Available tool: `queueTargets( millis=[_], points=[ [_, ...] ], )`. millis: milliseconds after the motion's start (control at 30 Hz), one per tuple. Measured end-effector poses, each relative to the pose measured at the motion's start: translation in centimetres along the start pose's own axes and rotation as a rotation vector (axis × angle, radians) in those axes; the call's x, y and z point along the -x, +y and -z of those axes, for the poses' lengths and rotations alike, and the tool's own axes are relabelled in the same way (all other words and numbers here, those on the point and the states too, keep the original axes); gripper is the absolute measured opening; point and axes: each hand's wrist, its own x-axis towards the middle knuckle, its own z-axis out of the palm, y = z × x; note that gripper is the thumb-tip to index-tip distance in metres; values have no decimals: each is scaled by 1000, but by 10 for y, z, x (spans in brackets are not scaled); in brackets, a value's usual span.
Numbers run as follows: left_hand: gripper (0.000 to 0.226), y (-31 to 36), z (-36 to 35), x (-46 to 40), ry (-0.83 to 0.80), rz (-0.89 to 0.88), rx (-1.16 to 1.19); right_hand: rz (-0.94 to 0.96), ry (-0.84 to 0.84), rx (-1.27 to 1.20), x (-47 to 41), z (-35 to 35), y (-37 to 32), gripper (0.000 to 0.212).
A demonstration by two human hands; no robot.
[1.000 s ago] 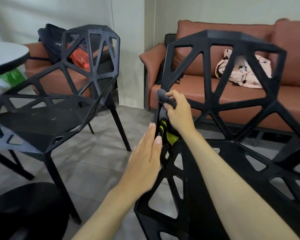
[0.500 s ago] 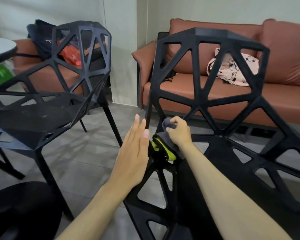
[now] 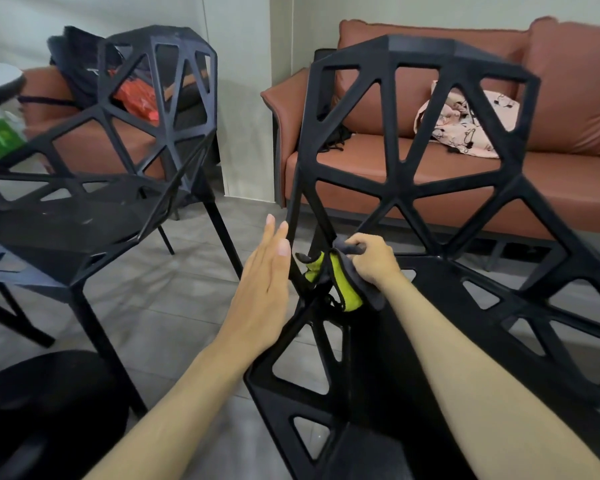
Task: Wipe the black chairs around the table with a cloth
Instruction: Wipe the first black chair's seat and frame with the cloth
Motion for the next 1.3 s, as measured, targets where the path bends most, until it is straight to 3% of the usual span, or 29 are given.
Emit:
queueTargets(
  millis=[167, 333, 500, 667, 767, 933, 1033, 1167, 1300],
  points=[
    [59, -2, 1, 2, 18, 22, 16, 91, -119, 87, 45, 6, 2, 34],
    [56, -11, -1, -4, 45, 75, 63, 160, -120, 23, 114, 2, 5, 28],
    [57, -18, -3, -11, 61, 128, 143, 124, -114, -190, 133, -10, -19, 25],
    [56, -12, -6, -18, 76, 123, 245, 216, 35, -435, 119, -11, -71, 24],
    [57, -12, -7, -18, 82, 98, 265, 269, 33, -353, 123, -14, -58, 26],
    [57, -19, -4, -13, 66, 93, 212, 123, -89, -25, 135, -10, -18, 22],
    [58, -19, -5, -14, 78, 82, 243, 120, -28, -186, 128, -9, -47, 20],
    [59, -19, -5, -15, 95, 75, 249, 261, 44, -390, 131, -13, -67, 24],
    [62, -20, -3, -16, 108, 69, 145, 275, -29, -230, 149, -21, -28, 19]
  ],
)
